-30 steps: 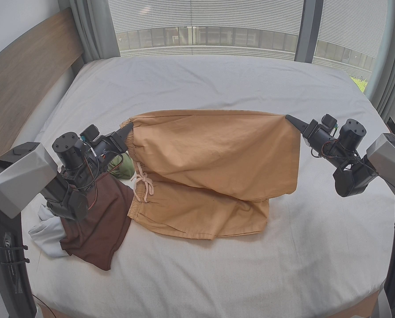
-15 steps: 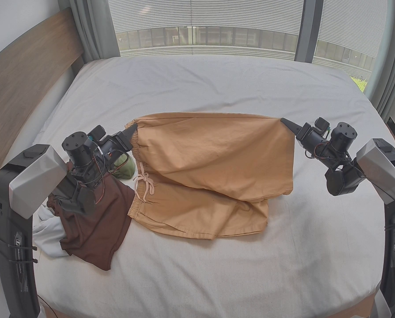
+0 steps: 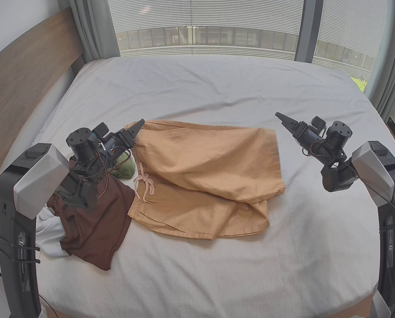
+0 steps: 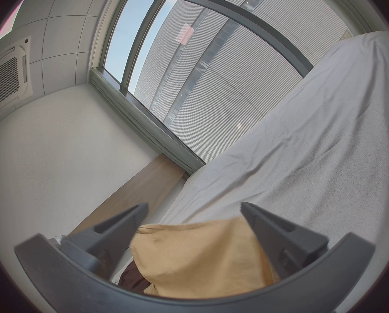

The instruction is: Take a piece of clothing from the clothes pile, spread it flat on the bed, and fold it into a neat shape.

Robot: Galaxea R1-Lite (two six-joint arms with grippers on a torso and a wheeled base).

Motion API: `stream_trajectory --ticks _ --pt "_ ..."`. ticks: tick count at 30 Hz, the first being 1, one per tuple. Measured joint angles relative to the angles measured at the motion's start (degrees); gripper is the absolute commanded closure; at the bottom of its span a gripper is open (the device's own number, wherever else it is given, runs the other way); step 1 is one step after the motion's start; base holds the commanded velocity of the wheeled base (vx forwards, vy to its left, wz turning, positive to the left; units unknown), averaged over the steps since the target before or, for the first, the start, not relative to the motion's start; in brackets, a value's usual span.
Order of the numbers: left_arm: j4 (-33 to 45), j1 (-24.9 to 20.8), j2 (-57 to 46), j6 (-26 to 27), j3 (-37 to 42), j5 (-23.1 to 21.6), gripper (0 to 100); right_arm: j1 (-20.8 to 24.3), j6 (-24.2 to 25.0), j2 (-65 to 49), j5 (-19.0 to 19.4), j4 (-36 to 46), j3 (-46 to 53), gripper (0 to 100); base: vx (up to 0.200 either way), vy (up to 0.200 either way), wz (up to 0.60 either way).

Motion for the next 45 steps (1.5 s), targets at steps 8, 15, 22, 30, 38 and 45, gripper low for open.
stream_trajectory --ticks 8,15,22,30,38,45 --pt "5.58 0.15 0.15 -0.84 -1.49 3.12 0 -0.62 -2.29 0.06 -0.22 -0.34 2.69 0 0.000 0.000 0.00" --pt "10.26 0.76 0.12 -0.98 -2.90 7.64 0 1.13 -4.66 -3.96 -0.24 -4.97 15.68 0 0.000 0.000 0.00" --pt "12.00 1.13 -1.56 -0.67 0.02 10.62 0 4.30 -8.02 -8.70 -0.27 -9.92 29.32 0 0.000 0.000 0.00" --pt "11.08 1.28 -7.83 1.46 13.73 10.20 0 6.88 -12.86 -11.52 -0.27 -13.79 40.27 0 0.000 0.000 0.00" --pt "4.28 1.55 -14.19 2.23 29.65 4.24 0 7.20 -20.75 -12.04 -0.17 -14.67 49.62 0 0.000 0.000 0.00" --pt "-2.95 1.69 -16.47 2.69 40.13 0.66 0 6.40 -29.15 -10.08 -0.09 -14.77 55.43 0 0.000 0.000 0.00"
